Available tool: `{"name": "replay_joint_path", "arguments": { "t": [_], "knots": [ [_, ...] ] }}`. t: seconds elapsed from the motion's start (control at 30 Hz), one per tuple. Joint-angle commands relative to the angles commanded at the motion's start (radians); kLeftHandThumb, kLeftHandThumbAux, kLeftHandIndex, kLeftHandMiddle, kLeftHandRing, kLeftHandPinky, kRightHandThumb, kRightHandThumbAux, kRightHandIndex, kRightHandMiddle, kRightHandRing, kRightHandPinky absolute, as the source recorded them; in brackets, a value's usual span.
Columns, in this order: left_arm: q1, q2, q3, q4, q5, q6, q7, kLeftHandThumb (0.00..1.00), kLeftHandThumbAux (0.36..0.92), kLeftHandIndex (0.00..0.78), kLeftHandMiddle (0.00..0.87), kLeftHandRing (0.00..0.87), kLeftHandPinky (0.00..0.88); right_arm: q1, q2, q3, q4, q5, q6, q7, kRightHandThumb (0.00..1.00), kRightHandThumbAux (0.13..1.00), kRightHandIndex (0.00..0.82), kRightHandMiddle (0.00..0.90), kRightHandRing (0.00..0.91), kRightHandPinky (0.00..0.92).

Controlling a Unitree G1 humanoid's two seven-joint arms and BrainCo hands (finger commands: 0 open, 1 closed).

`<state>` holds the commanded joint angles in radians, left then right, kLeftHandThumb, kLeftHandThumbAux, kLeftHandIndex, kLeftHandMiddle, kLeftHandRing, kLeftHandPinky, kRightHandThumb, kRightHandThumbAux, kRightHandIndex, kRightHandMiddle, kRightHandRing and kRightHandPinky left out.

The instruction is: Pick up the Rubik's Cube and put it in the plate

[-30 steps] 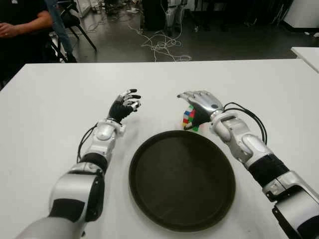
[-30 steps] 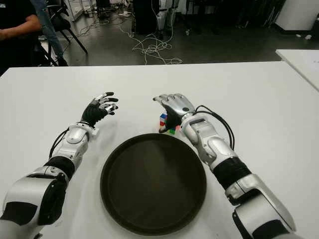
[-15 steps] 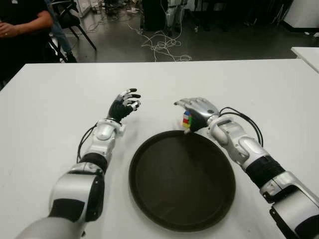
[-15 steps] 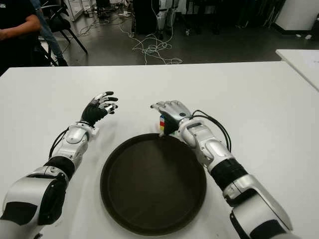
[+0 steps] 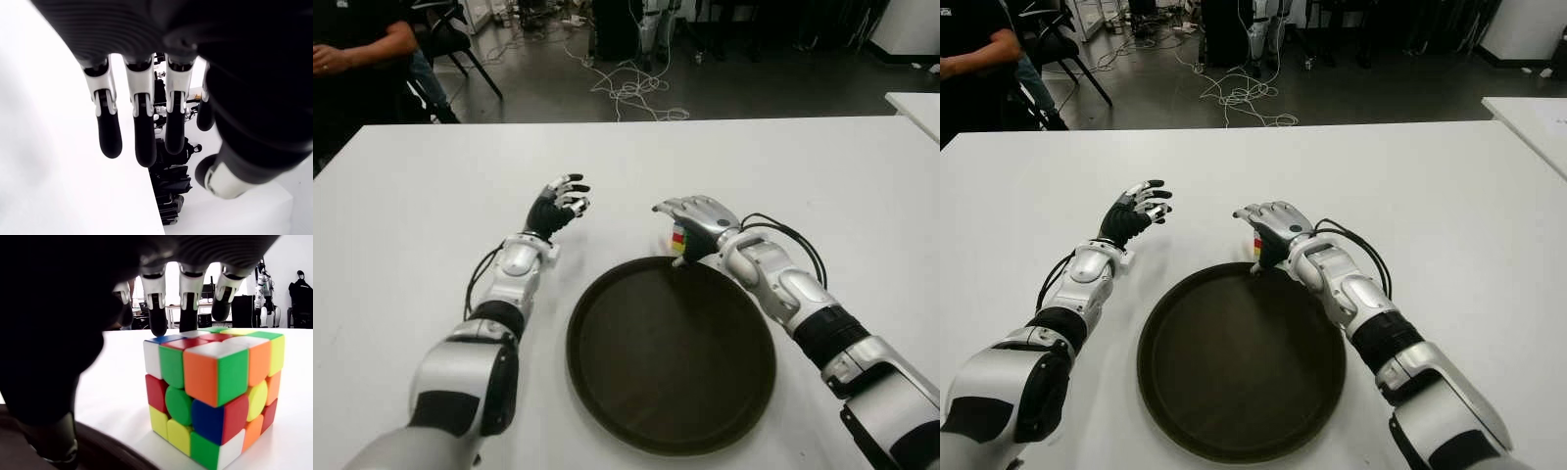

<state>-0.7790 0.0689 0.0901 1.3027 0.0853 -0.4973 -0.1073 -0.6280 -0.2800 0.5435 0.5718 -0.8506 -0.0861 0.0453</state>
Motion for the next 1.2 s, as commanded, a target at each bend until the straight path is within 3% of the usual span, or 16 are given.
{"name": "replay_joint_path", "arguments": {
  "t": [0.57, 1.2],
  "knots": [
    [-0.001, 0.0, 0.007, 0.0, -0.004, 0.007, -0.006, 0.2, 0.767, 0.214, 0.296, 0.33, 0.369, 0.001, 0.003, -0.014, -0.018, 0.0, 0.05, -0.019, 0.0, 0.762, 0.123, 0.165, 0.177, 0.158],
    [-0.005, 0.004, 0.007, 0.004, -0.002, 0.023, -0.007, 0.172, 0.73, 0.184, 0.266, 0.317, 0.365, 0.003, -0.008, -0.055, -0.058, 0.002, 0.115, -0.074, 0.0, 0.757, 0.117, 0.156, 0.162, 0.132]
  ]
}}
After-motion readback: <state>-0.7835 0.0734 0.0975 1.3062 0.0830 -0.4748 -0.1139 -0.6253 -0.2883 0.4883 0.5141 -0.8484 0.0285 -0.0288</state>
